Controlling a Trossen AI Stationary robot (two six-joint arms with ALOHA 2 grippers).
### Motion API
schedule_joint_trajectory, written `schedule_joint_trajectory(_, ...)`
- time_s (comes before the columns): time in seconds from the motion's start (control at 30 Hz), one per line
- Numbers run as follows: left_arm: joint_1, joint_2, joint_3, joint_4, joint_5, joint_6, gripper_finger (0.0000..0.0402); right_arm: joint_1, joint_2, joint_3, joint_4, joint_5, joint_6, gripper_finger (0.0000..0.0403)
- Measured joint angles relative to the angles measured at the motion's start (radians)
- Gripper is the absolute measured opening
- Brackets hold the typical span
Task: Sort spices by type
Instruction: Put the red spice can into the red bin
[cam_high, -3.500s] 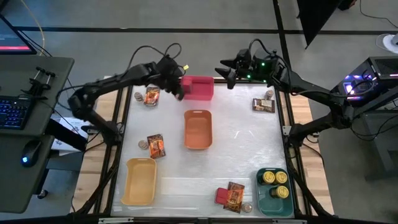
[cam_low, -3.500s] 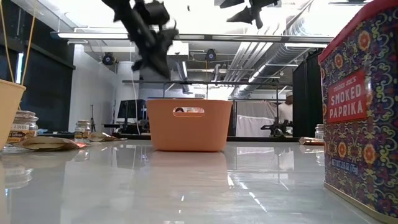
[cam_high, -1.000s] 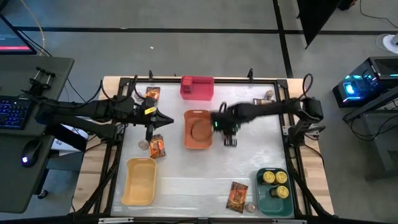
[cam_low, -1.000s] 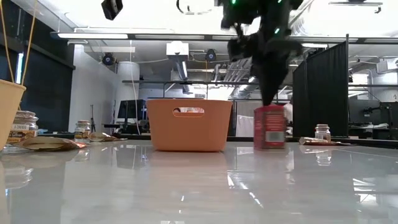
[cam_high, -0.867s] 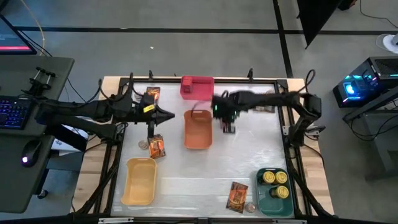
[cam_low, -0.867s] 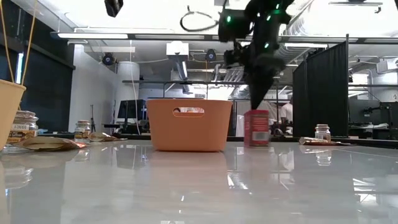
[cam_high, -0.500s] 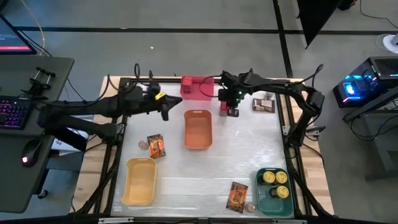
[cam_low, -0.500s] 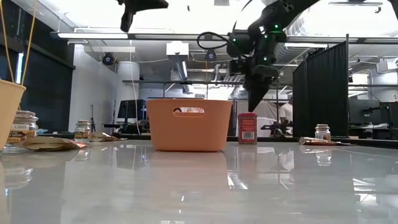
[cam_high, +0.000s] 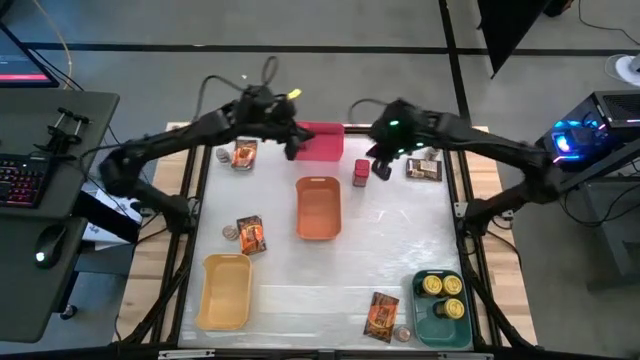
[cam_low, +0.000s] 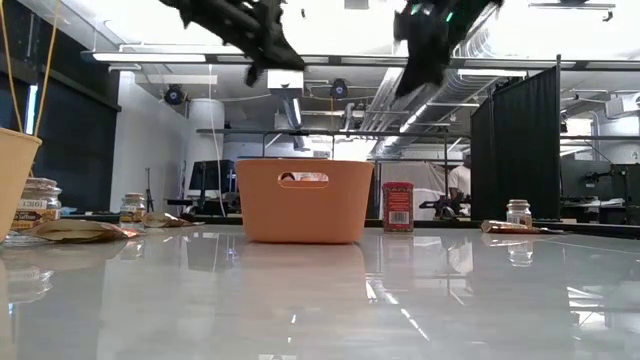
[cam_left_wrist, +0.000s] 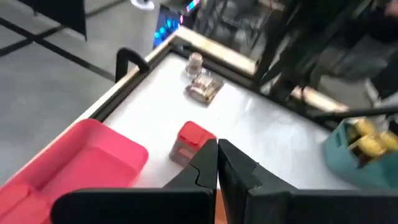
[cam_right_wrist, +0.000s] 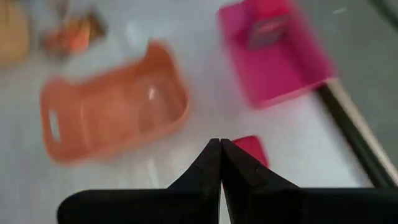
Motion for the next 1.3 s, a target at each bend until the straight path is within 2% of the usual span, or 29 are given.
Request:
schedule_joint_trajectory(0.17, -0.024, 0.206, 0.160, 0.004, 0.071, 0.044, 0.0039, 0.023, -0.158, 0.000, 0.028, 0.127, 0.175, 0.0000)
schedule_joint_trajectory(0.33, -0.069, 0.398, 0.317, -0.002, 0.071, 0.014, 0.0122, 0.050, -0.231, 0.001, 0.032, 0.195, 0.219, 0.0000)
schedule_joint_trajectory(0.53, -0.130, 0.577, 0.482, -0.015, 0.070, -0.048, 0.0215, 0.056, -0.244, 0.001, 0.026, 0.202, 0.235, 0.0000)
schedule_joint_trajectory(0.73, -0.174, 0.683, 0.577, -0.065, 0.062, -0.046, 0.0263, 0.056, -0.242, 0.001, 0.025, 0.200, 0.229, 0.0000)
schedule_joint_trajectory(0.8, -0.181, 0.690, 0.581, -0.078, 0.062, -0.031, 0.0265, 0.056, -0.242, 0.001, -0.001, 0.204, 0.236, 0.0000)
schedule_joint_trajectory(0.93, -0.154, 0.656, 0.581, -0.149, 0.067, -0.055, 0.0262, 0.051, -0.235, -0.018, -0.141, 0.295, 0.284, 0.0000)
schedule_joint_trajectory(0.97, -0.135, 0.635, 0.581, -0.168, 0.075, -0.050, 0.0259, 0.042, -0.235, -0.041, -0.161, 0.299, 0.294, 0.0000)
schedule_joint_trajectory(1.03, -0.091, 0.581, 0.581, -0.218, 0.095, -0.024, 0.0251, 0.011, -0.235, -0.108, -0.145, 0.242, 0.313, 0.0000)
schedule_joint_trajectory(1.17, 0.003, 0.465, 0.573, -0.315, 0.138, 0.047, 0.0236, -0.055, -0.227, -0.322, 0.018, 0.079, 0.353, 0.0000)
schedule_joint_trajectory(1.3, 0.070, 0.320, 0.483, -0.313, 0.194, 0.064, 0.0229, -0.093, -0.191, -0.512, 0.313, 0.048, 0.396, 0.0000)
